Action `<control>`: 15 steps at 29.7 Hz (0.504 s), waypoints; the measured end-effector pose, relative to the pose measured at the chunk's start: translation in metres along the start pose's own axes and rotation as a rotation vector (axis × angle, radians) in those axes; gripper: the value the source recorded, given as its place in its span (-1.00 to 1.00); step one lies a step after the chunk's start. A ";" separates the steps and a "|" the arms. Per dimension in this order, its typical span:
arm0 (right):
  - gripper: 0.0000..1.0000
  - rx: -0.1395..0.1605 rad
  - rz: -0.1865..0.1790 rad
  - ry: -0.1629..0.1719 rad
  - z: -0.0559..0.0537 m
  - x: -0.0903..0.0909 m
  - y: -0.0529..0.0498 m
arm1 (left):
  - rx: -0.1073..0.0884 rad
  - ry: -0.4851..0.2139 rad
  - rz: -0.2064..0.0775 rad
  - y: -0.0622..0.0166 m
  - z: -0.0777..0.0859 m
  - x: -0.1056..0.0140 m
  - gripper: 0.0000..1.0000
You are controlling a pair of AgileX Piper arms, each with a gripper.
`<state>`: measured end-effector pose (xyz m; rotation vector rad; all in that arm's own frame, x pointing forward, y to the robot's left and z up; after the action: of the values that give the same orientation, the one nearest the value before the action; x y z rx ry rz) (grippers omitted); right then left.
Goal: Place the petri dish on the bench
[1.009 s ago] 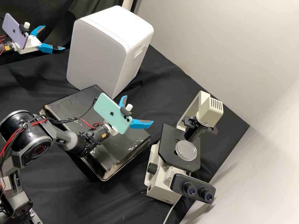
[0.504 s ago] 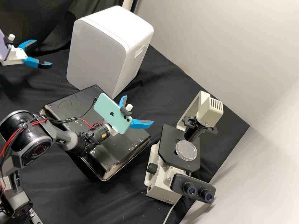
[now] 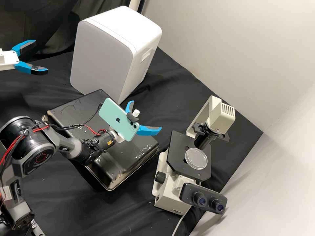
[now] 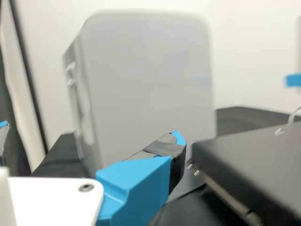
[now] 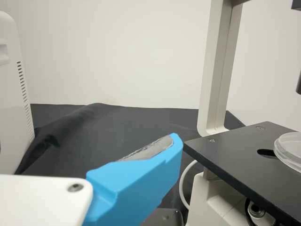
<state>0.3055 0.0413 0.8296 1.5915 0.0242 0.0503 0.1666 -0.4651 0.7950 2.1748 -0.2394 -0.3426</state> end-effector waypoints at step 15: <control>1.00 0.000 0.000 0.000 0.000 0.000 0.000 | -0.037 -0.132 -0.023 0.0035 0.033 -0.004 1.00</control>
<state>0.3055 0.0413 0.8296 1.5915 0.0242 0.0503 0.1518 -0.4910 0.7799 2.1227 -0.2798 -0.5001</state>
